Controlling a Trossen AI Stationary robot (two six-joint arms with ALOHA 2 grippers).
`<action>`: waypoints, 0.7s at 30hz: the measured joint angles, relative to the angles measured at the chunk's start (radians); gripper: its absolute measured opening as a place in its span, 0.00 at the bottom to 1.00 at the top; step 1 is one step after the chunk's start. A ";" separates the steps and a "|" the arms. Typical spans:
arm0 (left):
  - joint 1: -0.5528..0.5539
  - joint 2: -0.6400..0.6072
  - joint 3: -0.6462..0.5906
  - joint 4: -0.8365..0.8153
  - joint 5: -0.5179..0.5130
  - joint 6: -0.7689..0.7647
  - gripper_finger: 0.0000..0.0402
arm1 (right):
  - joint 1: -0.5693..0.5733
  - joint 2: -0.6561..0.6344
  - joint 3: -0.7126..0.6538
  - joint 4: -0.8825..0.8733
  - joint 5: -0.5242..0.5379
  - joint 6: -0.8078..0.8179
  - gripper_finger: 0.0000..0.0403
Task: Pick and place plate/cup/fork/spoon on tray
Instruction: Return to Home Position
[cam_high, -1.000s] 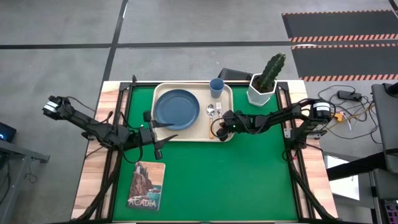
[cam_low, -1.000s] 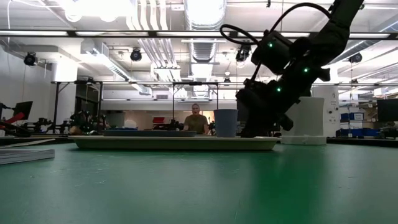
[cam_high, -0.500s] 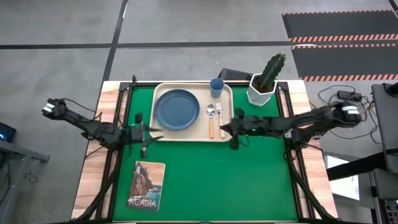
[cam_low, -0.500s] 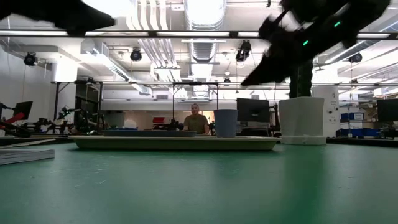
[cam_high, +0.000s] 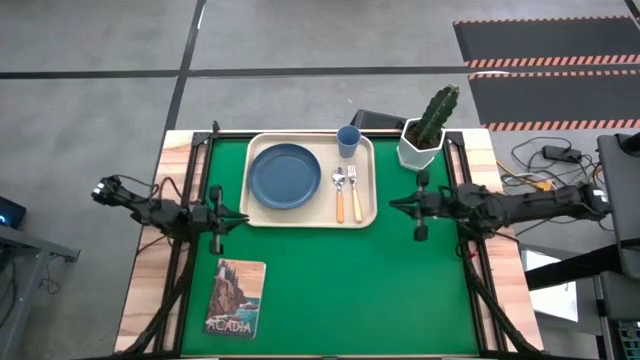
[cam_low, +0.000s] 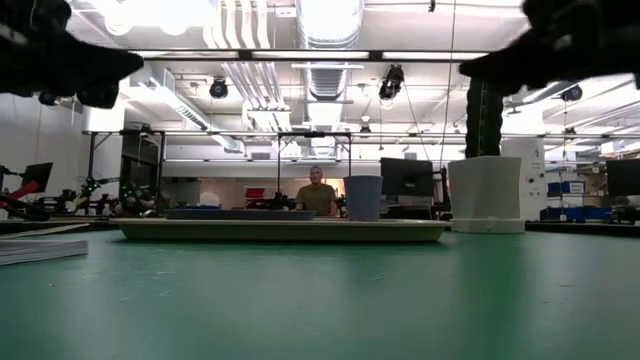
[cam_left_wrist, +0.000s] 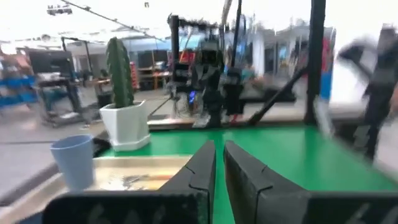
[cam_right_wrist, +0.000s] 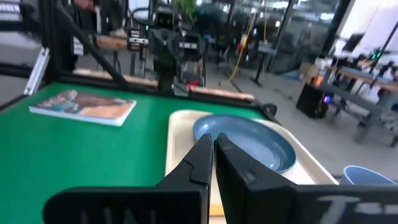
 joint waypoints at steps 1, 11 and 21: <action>0.000 0.006 0.000 0.014 0.004 -0.037 0.04 | 0.000 -0.044 -0.025 -0.001 0.000 0.000 0.02; 0.001 0.049 -0.001 0.009 -0.138 -0.120 0.04 | -0.001 -0.413 -0.190 -0.062 -0.049 -0.132 0.02; 0.001 0.058 -0.002 0.009 -0.220 -0.008 0.04 | 0.000 -0.490 -0.190 -0.140 -0.126 -0.137 0.02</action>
